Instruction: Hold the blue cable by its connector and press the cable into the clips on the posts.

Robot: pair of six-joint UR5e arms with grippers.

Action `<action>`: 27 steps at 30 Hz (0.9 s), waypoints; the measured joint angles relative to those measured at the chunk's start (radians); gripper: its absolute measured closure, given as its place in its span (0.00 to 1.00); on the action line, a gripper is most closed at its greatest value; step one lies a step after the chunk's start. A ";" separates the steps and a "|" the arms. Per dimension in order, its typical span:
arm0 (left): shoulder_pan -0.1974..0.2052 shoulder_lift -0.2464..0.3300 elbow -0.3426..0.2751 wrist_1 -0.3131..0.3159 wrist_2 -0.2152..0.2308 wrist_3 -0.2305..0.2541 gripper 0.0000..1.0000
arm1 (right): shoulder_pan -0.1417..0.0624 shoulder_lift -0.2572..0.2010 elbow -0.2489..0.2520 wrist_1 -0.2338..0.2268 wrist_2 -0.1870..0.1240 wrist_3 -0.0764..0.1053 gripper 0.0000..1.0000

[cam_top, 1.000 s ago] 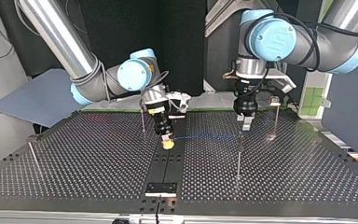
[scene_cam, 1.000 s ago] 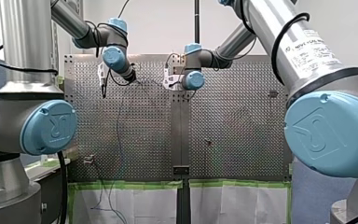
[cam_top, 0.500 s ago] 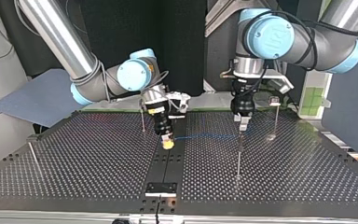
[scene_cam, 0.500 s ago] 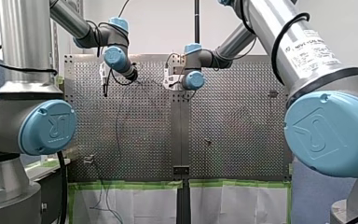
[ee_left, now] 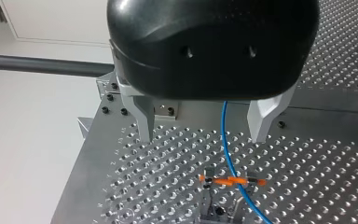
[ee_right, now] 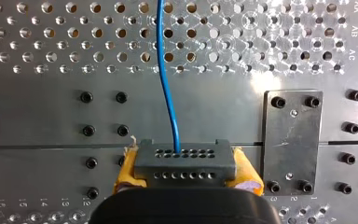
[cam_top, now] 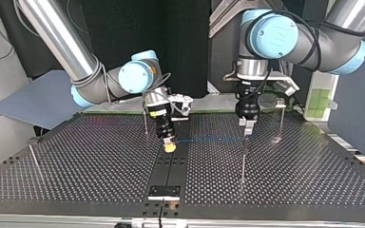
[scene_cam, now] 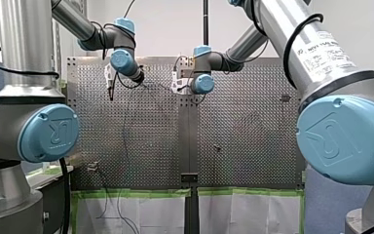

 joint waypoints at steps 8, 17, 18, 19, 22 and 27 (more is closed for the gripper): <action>-0.020 -0.046 0.000 0.044 0.020 -0.011 0.02 | -0.005 0.000 0.000 -0.002 0.002 0.000 1.00; -0.045 -0.064 0.026 0.069 -0.024 -0.010 0.02 | -0.011 0.000 -0.001 -0.005 -0.001 0.000 1.00; -0.050 -0.070 0.034 0.070 -0.034 -0.010 0.02 | -0.012 0.000 -0.001 -0.005 -0.001 0.000 1.00; -0.056 -0.075 0.041 0.071 -0.042 -0.010 0.02 | -0.013 0.000 -0.001 -0.005 -0.002 0.000 1.00; -0.079 -0.099 0.068 0.072 -0.070 -0.009 0.02 | -0.014 0.000 -0.002 -0.005 -0.003 0.000 1.00; -0.123 -0.143 0.114 0.070 -0.116 -0.013 0.02 | -0.014 0.000 -0.002 -0.004 -0.004 0.000 1.00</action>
